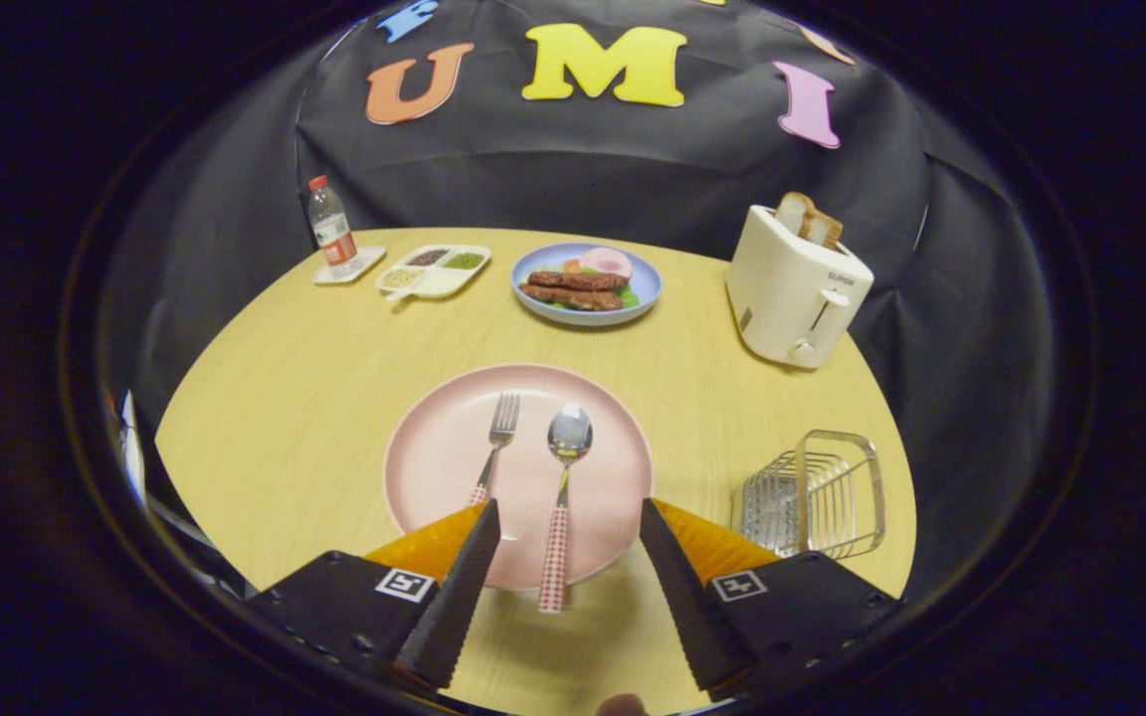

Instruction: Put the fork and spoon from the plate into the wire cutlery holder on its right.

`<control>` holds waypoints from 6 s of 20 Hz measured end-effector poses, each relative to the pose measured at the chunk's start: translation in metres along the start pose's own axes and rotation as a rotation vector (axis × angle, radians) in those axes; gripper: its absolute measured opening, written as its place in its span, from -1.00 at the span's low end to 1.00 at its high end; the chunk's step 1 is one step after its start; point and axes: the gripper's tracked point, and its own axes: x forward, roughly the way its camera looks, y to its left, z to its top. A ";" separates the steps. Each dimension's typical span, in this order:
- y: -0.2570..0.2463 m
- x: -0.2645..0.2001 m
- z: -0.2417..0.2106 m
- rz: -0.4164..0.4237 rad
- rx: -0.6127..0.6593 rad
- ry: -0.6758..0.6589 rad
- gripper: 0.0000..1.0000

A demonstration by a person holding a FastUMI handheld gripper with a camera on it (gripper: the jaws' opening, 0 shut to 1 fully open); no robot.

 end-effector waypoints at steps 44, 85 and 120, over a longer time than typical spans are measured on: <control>-0.164 -0.132 -0.003 0.056 0.308 0.592 -0.97; 0.055 -0.032 0.011 0.069 0.084 -0.034 0.88; 0.012 -0.053 0.043 0.056 0.174 0.129 -0.92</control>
